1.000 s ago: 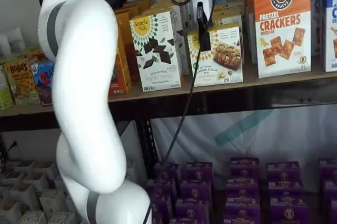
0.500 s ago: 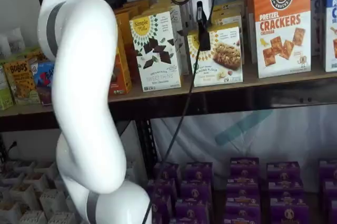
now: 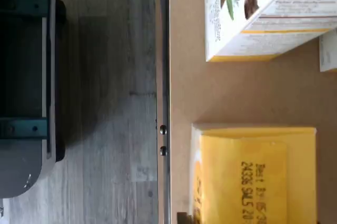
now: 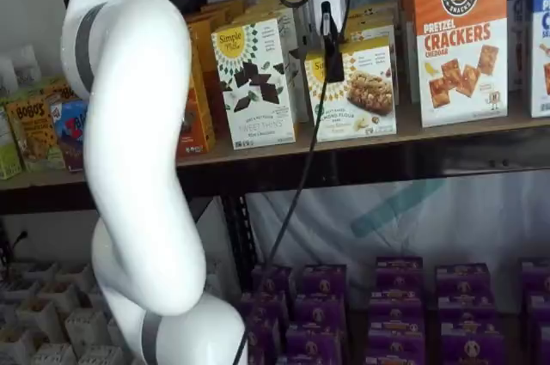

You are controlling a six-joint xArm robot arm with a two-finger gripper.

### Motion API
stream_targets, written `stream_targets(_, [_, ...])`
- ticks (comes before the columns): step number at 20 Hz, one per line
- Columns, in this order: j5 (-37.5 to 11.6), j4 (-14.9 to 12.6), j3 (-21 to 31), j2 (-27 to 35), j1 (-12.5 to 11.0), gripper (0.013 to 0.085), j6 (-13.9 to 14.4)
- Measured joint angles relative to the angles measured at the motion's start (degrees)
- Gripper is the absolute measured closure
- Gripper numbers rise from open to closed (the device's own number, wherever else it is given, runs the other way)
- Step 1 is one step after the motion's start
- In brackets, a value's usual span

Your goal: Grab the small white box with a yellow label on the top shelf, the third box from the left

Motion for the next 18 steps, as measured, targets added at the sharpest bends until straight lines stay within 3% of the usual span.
stream_targets(2, [0.1,0.1,-0.1,0.0,-0.1,0.057,0.0])
stream_targets(3, [0.1,0.1,-0.1,0.1,-0.1,0.061,-0.1])
stream_targets(14, [1.4,0.5,-0.9,0.3,-0.4,0.061,-0.2])
stream_targets(15, [1.5,0.5,-0.9,0.2,-0.4,0.065,-0.2])
stream_targets(18, [1.8,0.4,-0.9,0.0,-0.4,0.065,-0.3])
